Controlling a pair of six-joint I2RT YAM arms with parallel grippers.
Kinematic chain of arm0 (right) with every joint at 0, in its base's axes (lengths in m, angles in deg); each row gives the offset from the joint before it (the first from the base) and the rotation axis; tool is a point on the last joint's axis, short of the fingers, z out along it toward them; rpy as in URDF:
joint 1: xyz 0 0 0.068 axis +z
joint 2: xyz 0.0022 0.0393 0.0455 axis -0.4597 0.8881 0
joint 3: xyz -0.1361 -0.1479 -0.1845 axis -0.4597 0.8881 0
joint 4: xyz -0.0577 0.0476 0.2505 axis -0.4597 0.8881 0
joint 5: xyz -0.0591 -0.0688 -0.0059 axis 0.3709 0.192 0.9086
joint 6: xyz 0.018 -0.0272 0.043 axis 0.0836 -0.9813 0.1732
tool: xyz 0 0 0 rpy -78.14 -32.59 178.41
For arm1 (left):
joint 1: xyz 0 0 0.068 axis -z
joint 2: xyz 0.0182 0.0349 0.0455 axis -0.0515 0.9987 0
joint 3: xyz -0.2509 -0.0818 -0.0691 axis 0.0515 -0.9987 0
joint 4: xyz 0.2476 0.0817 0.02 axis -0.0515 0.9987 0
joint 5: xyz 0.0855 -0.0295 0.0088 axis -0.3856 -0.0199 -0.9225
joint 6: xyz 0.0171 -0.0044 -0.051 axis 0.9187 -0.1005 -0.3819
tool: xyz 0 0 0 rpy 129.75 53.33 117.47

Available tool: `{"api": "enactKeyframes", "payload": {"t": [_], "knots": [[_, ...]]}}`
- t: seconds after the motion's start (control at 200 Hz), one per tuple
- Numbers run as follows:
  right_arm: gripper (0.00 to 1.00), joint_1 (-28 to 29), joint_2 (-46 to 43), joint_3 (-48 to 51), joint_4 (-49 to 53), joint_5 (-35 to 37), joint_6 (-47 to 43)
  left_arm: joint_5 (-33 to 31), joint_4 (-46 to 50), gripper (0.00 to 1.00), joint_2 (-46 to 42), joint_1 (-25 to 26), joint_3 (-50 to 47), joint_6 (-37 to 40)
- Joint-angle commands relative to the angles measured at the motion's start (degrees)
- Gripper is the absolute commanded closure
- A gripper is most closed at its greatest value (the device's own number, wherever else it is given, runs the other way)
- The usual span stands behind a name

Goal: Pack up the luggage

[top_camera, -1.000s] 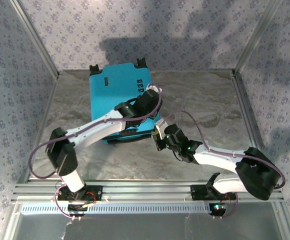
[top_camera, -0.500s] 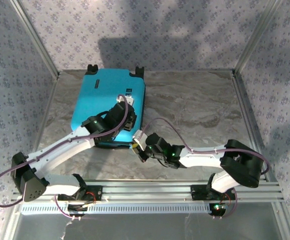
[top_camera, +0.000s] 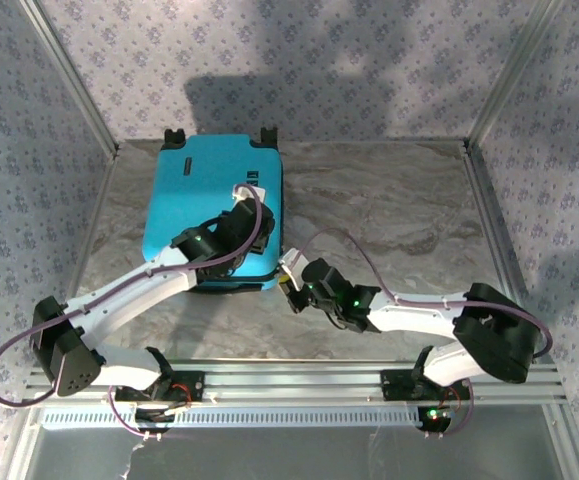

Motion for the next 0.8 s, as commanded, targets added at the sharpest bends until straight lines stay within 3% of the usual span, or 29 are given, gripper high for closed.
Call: {"api": "enactKeyframes", "payload": {"t": [0.0,0.475,0.795], "knots": [[1.00,-2.23,-2.10,1.40,7.50,6.66,2.13,-6.56,15.19,0.43,2.48,-3.61,-4.60,1.02],[1.00,-13.48,3.91,-3.37,2.63,-3.30,-3.13,-3.40,12.90,0.44,0.11,-3.61,-6.81,1.78],[1.00,-16.52,9.34,-8.32,0.53,-7.06,-4.08,-1.67,11.63,0.44,-3.14,-3.62,-8.00,2.84]]}}
